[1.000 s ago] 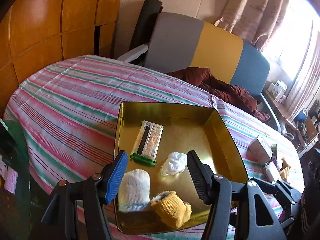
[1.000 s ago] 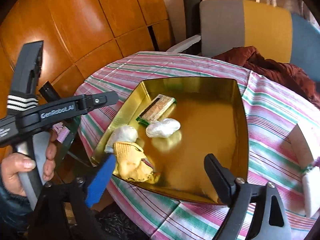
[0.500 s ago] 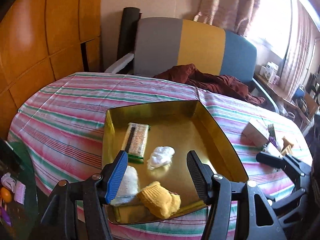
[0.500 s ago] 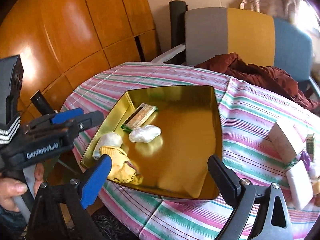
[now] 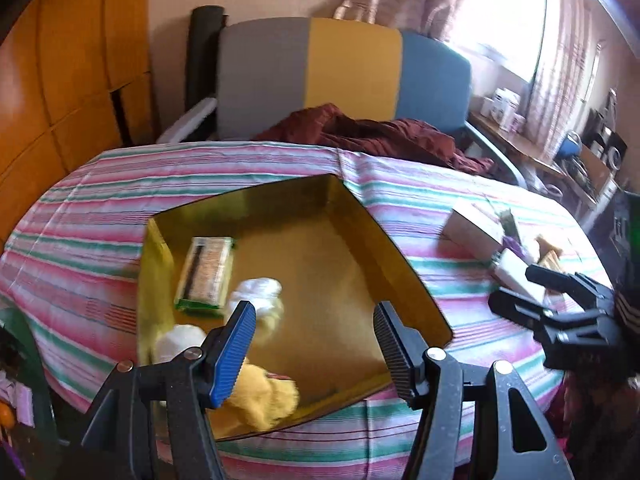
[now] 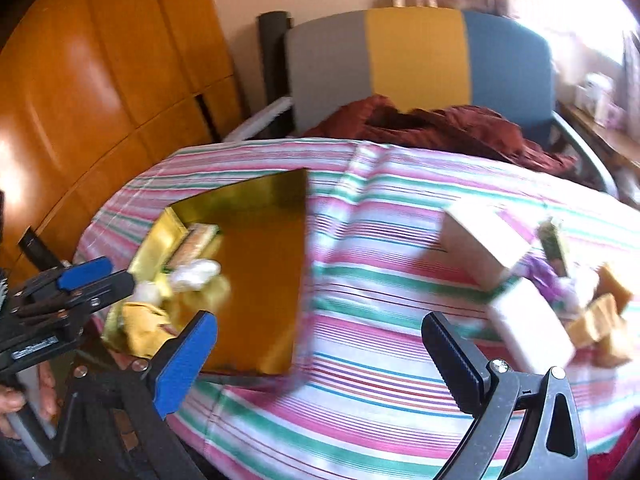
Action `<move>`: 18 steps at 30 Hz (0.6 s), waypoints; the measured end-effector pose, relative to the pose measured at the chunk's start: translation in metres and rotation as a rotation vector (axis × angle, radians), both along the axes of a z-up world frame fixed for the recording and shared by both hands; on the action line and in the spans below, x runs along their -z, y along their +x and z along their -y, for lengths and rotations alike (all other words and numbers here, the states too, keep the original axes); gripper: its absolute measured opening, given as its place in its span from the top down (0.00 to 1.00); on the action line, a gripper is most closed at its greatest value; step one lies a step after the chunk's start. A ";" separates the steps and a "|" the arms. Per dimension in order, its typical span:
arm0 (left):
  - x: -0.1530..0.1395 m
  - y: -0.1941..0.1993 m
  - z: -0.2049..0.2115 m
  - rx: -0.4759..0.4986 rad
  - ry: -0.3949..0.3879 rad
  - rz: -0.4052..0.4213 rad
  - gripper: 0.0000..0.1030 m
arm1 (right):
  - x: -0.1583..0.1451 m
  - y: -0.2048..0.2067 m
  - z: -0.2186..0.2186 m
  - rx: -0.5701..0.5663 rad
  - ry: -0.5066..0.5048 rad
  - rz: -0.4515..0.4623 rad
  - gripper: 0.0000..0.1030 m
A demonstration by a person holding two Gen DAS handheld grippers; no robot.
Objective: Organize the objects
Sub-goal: 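Grasp the medicine carton with the left gripper while the right gripper grasps the green box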
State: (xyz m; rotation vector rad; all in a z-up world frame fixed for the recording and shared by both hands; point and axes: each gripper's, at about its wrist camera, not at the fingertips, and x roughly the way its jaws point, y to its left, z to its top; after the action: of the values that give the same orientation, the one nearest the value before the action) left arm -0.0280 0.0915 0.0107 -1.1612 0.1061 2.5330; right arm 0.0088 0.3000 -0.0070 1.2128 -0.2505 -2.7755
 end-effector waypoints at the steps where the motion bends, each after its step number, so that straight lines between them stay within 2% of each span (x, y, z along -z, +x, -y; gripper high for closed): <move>1: 0.001 0.001 -0.004 0.016 0.001 0.004 0.40 | 0.002 0.001 -0.008 0.019 0.004 0.008 0.00; 7: 0.004 0.003 -0.033 0.108 0.015 0.042 0.40 | 0.012 0.012 -0.061 0.140 0.007 0.054 0.00; 12: 0.005 0.003 -0.056 0.163 0.004 0.052 0.40 | 0.010 0.019 -0.104 0.235 0.003 0.071 0.00; 18: 0.009 -0.006 -0.083 0.213 0.008 0.106 0.40 | 0.005 0.013 -0.149 0.315 0.004 0.077 0.00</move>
State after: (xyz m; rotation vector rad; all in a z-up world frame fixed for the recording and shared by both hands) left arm -0.0336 0.1747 0.0013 -1.2100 0.1834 2.2808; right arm 0.0216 0.4487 -0.0123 1.3928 -0.4815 -2.9916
